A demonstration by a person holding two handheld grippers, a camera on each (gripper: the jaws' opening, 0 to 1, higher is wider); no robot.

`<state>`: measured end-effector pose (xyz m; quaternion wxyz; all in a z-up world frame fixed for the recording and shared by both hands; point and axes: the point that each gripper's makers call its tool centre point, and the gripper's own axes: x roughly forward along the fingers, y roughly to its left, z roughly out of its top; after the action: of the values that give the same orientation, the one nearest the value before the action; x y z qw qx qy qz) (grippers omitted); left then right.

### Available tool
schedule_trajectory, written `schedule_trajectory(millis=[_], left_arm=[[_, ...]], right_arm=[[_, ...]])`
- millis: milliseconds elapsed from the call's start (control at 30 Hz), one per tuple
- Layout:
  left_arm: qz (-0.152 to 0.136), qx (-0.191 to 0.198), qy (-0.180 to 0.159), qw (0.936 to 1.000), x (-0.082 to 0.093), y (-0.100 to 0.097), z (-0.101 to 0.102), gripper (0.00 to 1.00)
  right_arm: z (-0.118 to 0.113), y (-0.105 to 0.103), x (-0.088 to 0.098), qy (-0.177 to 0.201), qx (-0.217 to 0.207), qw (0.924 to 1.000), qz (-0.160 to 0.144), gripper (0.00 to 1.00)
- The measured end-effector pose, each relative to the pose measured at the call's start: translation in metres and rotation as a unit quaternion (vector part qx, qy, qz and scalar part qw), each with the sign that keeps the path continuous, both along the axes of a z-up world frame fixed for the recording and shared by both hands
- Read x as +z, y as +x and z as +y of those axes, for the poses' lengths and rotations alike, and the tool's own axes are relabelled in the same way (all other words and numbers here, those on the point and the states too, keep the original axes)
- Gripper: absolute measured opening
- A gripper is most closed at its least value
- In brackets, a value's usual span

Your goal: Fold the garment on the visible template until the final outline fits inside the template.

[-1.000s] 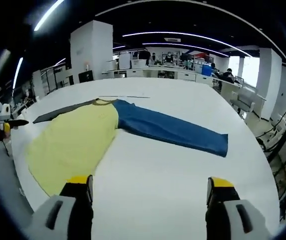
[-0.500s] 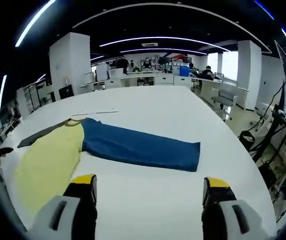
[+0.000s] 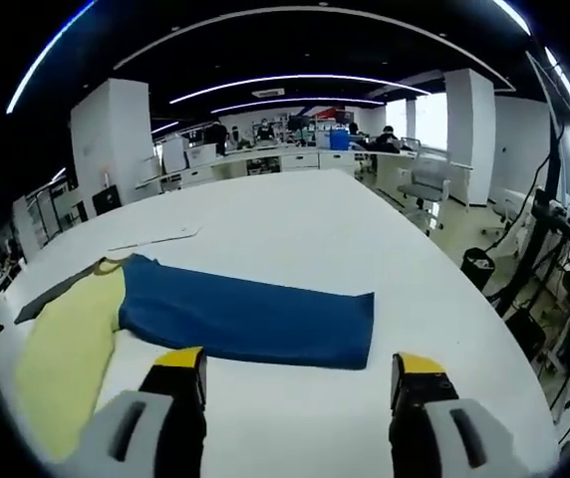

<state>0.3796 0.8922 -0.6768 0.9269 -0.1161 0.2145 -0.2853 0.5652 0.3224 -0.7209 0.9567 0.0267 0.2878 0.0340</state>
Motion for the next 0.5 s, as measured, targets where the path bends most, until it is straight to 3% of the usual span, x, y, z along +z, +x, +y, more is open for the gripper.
schedule_trajectory(millis=[100, 333, 500], left_arm=[[0.003, 0.003, 0.004, 1.0, -0.001, -0.001, 0.003, 0.91], [0.011, 0.006, 0.007, 0.9999, -0.004, -0.004, 0.004, 0.9], [0.015, 0.004, 0.008, 0.9998, -0.005, -0.004, 0.001, 0.89]], right_arm=[[-0.011, 0.006, -0.003, 0.002, -0.008, 1.0, 0.0, 0.71], [-0.029, 0.014, -0.017, 0.019, -0.029, 0.9993, 0.014, 0.44], [-0.044, 0.021, -0.03, 0.018, -0.05, 0.9983, 0.021, 0.32]])
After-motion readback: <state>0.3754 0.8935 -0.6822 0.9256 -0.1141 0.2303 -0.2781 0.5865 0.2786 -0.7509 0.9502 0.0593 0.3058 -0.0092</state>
